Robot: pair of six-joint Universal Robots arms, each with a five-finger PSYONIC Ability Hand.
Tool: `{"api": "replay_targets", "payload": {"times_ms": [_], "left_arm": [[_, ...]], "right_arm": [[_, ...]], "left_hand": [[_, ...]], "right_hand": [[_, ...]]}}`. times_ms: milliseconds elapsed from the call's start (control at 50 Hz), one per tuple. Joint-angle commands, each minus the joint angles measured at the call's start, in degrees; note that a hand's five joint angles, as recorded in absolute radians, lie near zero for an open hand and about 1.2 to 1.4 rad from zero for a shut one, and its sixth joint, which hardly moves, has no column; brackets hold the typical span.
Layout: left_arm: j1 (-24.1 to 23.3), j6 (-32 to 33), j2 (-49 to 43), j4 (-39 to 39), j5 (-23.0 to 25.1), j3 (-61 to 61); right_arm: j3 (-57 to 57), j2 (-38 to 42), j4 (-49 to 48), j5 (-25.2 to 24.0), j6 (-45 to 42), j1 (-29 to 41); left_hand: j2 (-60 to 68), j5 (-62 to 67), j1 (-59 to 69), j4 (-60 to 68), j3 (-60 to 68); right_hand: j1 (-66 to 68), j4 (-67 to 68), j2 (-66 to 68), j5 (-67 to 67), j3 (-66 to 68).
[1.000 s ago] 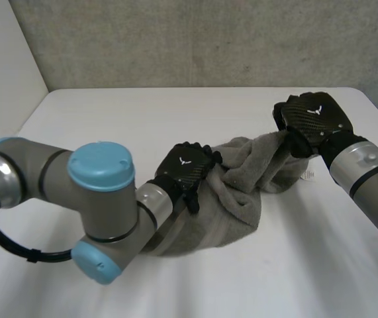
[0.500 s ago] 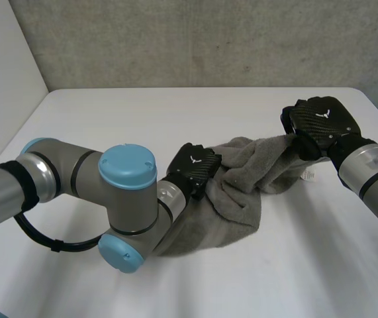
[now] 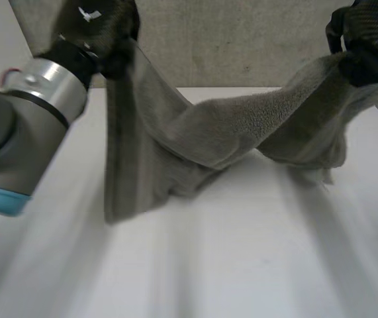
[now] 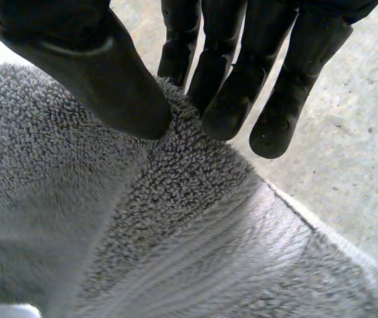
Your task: Fold the towel.
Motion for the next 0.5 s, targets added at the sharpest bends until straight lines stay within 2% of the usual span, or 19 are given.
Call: {"api": "replay_targets", "payload": {"times_ms": [20, 60, 80, 120, 140, 180, 200, 220, 260, 300, 320, 360, 380, 400, 460, 480, 500], "left_arm": [[1.17, 0.32, -0.46, -4.07, 0.37, -1.76], [1.26, 0.58, -5.27, -6.95, 0.37, -2.63], [1.26, 0.59, -5.29, -6.97, 0.37, -2.63], [2.83, 1.11, -10.89, -9.24, 0.02, -2.28], [2.84, 1.11, -10.92, -9.25, 0.02, -2.28], [4.34, 1.73, -13.20, -9.69, -0.07, -1.76], [5.90, 2.86, -15.90, -9.95, -0.07, -0.89], [7.14, 4.26, -18.63, -9.96, -0.15, 1.21], [8.02, 6.02, -20.74, -9.96, -0.42, 4.02], [8.47, 9.01, -24.26, -9.43, -0.24, 11.48], [8.47, 9.02, -24.28, -9.43, -0.24, 11.52], [8.55, 9.03, -25.51, -5.24, -0.24, 19.74], [8.56, 8.59, -25.33, -0.95, -0.33, 22.47], [8.56, 8.58, -25.33, -0.90, -0.33, 22.50], [8.20, 4.64, -23.15, 21.51, -0.77, 23.91], [8.20, 4.63, -23.14, 21.60, -0.77, 23.91], [8.55, 3.15, -20.52, 28.12, -1.55, 23.04]], "right_arm": [[-7.87, 7.57, 13.96, -3.52, -6.05, -0.17], [-9.18, 12.73, 19.38, -3.44, -14.18, 1.14], [-9.19, 12.75, 19.41, -3.43, -14.22, 1.15], [-11.02, 18.35, 22.74, -0.99, -20.70, 3.68], [-11.03, 18.38, 22.75, -0.97, -20.73, 3.70], [-13.65, 24.15, 22.75, 3.84, -23.36, 5.44], [-13.67, 24.18, 22.75, 3.86, -23.37, 5.45], [-15.67, 26.79, 22.14, 5.95, -23.97, 5.89], [-18.39, 29.42, 20.48, 7.71, -24.33, 6.68], [-24.54, 34.35, 13.13, 9.39, -24.42, 8.26], [-24.57, 34.37, 13.08, 9.40, -24.42, 8.27], [-28.33, 35.78, 0.59, 9.93, -24.07, 9.40], [-28.52, 35.60, -9.23, 9.93, -23.63, 9.84], [-28.52, 35.60, -9.33, 9.93, -23.63, 9.85], [-22.05, 29.84, -38.77, 11.68, -22.05, 10.37], [-22.02, 29.80, -38.86, 11.68, -22.05, 10.37], [-18.89, 26.06, -44.86, 12.47, -21.44, 10.81]], "left_hand": [[10.43, 12.05, 13.34, 10.26, 10.46], [10.43, 12.05, 13.34, 10.26, 10.46], [10.43, 12.05, 13.34, 10.26, 10.46], [10.43, 12.05, 13.34, 10.26, 10.46], [10.43, 12.05, 13.34, 10.26, 10.46], [10.43, 12.05, 13.34, 10.26, 10.46], [10.43, 12.05, 13.34, 10.26, 10.46], [10.43, 12.05, 13.34, 10.26, 10.46], [10.43, 12.05, 13.34, 10.26, 10.46], [10.43, 12.05, 13.34, 10.26, 10.46], [10.43, 12.05, 13.34, 10.26, 10.46], [10.43, 12.05, 13.34, 10.26, 10.46], [10.43, 12.05, 13.34, 10.26, 10.46], [10.43, 12.05, 13.34, 10.26, 10.46], [10.43, 12.05, 13.34, 10.26, 10.46], [10.43, 12.05, 13.34, 10.26, 10.46], [10.43, 12.05, 13.34, 10.26, 10.46]], "right_hand": [[4.21, 3.68, 4.50, 3.66, 3.34], [4.21, 3.68, 4.50, 3.66, 3.34], [4.21, 3.68, 4.50, 3.66, 3.34], [4.21, 3.68, 4.50, 3.66, 3.34], [4.21, 3.68, 4.50, 3.66, 3.34], [4.21, 3.68, 4.50, 3.66, 3.34], [4.21, 3.68, 4.50, 3.66, 3.34], [4.21, 3.68, 4.50, 3.66, 3.34], [4.21, 3.68, 4.50, 3.66, 3.34], [4.21, 3.68, 4.50, 3.66, 3.34], [4.21, 3.68, 4.50, 3.66, 3.34], [4.21, 3.68, 4.50, 3.66, 3.34], [4.21, 3.68, 4.50, 3.66, 3.34], [4.21, 3.68, 4.50, 3.66, 3.34], [4.21, 3.68, 4.50, 3.66, 3.34], [4.21, 3.68, 4.50, 3.66, 3.34], [4.21, 3.68, 4.50, 3.66, 3.34]]}}
